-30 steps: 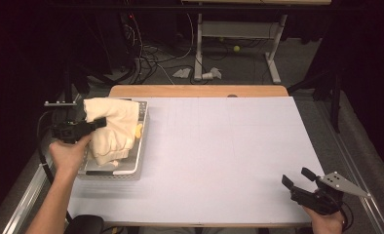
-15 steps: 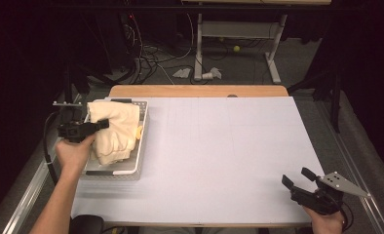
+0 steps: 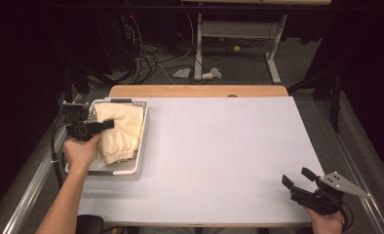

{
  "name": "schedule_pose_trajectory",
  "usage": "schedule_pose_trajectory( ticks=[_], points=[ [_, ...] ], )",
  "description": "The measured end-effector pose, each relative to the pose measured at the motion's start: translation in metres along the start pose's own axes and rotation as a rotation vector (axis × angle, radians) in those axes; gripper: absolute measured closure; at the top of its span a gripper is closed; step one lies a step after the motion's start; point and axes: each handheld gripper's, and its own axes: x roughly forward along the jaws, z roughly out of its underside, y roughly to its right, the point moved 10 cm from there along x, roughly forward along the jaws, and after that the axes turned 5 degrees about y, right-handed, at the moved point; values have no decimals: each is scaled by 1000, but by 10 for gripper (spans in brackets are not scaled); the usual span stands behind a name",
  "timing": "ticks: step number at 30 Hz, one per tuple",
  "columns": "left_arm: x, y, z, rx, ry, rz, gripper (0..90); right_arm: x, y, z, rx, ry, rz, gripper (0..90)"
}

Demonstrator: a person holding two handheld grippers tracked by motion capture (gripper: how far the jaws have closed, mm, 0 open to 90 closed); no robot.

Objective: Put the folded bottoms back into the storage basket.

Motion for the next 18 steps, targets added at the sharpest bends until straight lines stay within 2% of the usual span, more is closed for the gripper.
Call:
schedule_pose_trajectory(
  ticks=[18],
  points=[
    [19,-1,4,-13,-32,-12,702,0,0,0,0,0,-1,216]
  ],
)
